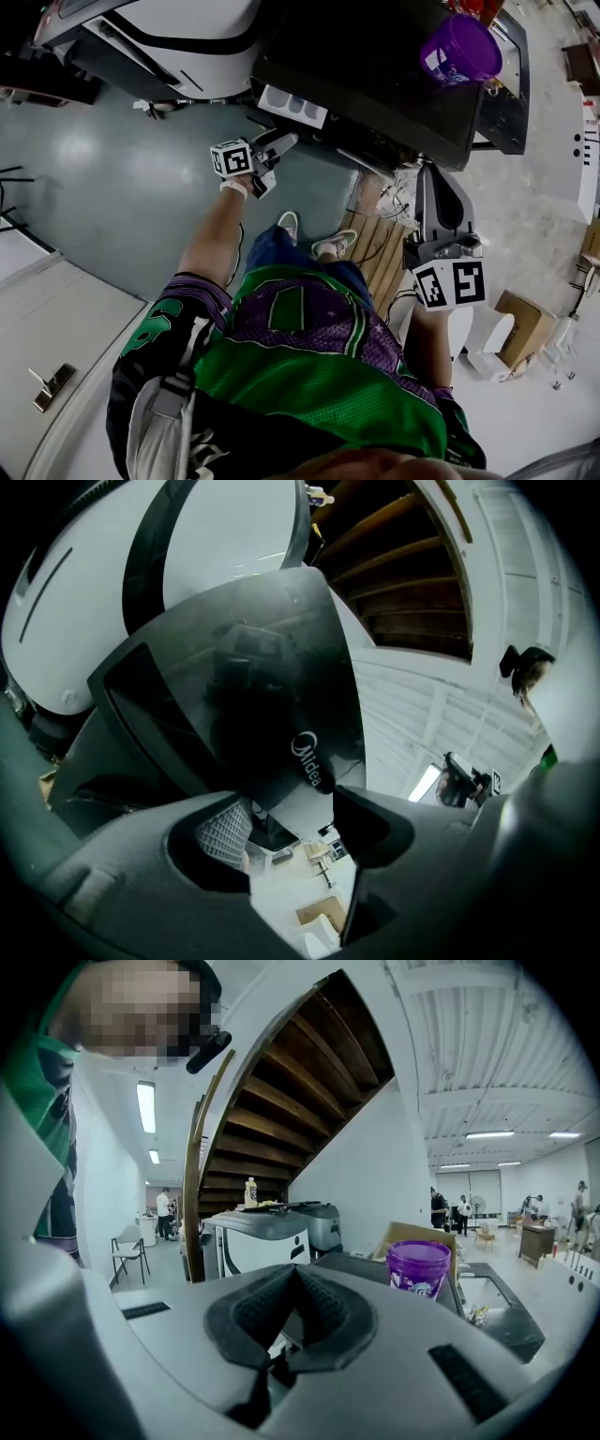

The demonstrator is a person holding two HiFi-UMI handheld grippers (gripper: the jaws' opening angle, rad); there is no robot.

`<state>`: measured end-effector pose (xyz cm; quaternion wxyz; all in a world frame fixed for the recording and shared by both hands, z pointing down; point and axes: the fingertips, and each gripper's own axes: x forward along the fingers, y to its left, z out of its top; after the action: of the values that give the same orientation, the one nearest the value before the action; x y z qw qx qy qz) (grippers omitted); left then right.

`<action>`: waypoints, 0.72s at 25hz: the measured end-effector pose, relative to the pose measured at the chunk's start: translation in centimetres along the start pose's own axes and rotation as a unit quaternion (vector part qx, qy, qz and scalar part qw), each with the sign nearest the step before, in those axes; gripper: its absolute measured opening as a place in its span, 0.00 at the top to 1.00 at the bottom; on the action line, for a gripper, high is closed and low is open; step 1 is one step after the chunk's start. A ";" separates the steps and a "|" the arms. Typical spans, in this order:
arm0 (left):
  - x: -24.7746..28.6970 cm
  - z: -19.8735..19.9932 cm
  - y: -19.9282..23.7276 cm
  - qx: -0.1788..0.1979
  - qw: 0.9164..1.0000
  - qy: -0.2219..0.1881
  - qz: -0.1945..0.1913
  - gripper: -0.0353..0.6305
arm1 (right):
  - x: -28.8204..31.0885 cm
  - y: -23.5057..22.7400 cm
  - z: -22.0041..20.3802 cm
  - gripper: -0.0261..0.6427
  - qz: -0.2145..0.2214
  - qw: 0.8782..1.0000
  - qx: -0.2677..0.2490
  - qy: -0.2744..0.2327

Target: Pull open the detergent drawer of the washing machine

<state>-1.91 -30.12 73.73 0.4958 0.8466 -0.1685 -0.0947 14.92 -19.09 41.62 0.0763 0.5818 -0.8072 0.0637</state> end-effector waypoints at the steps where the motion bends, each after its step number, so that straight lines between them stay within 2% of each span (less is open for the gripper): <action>1: -0.4 -0.3 -0.2 -0.001 1.000 -0.003 0.003 0.55 | -0.3 0.0 0.2 0.96 0.005 1.000 -0.002 0.000; 10: -2.4 -2.3 -1.4 0.004 1.000 -0.014 0.021 0.55 | -1.3 -0.8 0.9 0.96 0.025 1.000 -0.007 -0.012; 13: -3.1 -2.9 -2.6 0.011 1.000 -0.019 0.013 0.59 | -1.9 -0.9 1.0 0.96 0.028 0.999 -0.010 -0.012; 14: -3.4 -3.0 -3.0 0.011 1.000 -0.026 0.009 0.66 | -1.9 -0.8 1.0 0.96 0.029 0.999 -0.010 -0.012; 15: -3.7 -2.8 -3.1 0.011 0.999 -0.035 0.007 0.68 | -1.9 -0.8 1.1 0.96 0.030 0.999 -0.009 -0.012; 16: -3.8 -2.7 -2.8 0.009 0.999 -0.040 0.010 0.68 | -1.9 -0.8 1.1 0.96 0.031 0.999 -0.008 -0.013; 18: -3.8 -3.3 -1.7 0.003 0.999 -0.035 0.024 0.61 | -2.0 -0.6 1.1 0.96 0.033 0.999 -0.010 -0.013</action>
<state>-4.03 -25.27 73.79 0.4892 0.8398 -0.2069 -0.1120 16.03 -17.59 40.12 0.0694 0.5549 -0.8275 0.0504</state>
